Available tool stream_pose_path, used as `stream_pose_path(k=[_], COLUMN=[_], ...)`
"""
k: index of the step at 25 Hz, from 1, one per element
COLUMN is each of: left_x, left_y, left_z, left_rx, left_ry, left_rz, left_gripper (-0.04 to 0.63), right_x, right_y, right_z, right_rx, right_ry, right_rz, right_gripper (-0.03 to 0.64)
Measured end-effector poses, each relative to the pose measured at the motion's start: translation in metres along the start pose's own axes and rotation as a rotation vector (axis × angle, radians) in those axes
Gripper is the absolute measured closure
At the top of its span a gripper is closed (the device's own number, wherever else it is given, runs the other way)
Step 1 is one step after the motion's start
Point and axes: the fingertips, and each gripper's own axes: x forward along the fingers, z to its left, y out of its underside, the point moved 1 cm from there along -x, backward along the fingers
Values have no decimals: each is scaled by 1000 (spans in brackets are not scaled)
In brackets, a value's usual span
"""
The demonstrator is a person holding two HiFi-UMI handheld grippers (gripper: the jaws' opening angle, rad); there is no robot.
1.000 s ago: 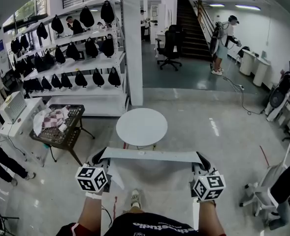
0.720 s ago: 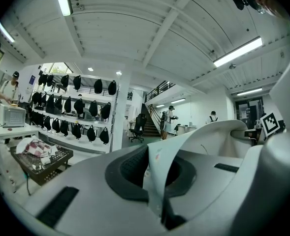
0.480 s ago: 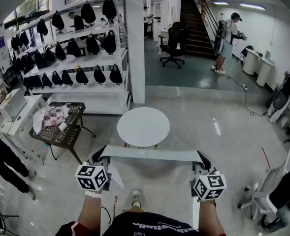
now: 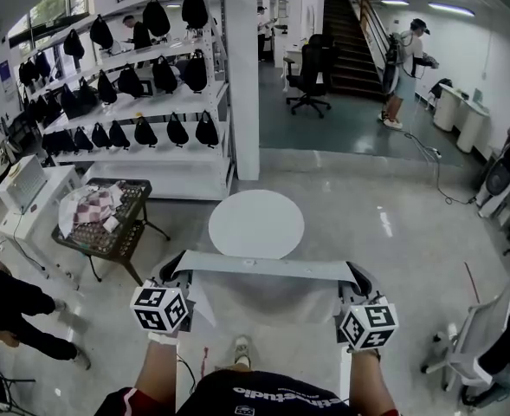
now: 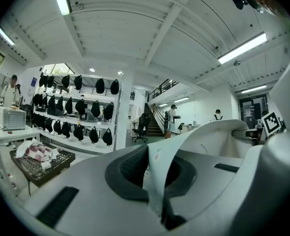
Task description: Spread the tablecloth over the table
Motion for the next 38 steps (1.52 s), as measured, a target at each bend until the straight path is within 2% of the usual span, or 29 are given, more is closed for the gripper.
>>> stream_pose_path(k=[8, 24, 31, 38], left_x=[47, 165, 217, 259], left_y=[-7, -33, -48, -58], left_z=[24, 100, 134, 160], left_rx=[-12, -12, 0, -21], left_ry=[-15, -16, 4, 36], left_rz=[7, 18, 7, -9], left_gripper=[575, 575, 575, 575], right_x=[54, 195, 251, 294], right_y=[-5, -22, -34, -47], right_z=[-10, -20, -21, -21], right_rx=[1, -9, 6, -4], right_ry=[-4, 16, 59, 84], right_rz=[17, 57, 39, 30], right_gripper=[588, 588, 588, 588])
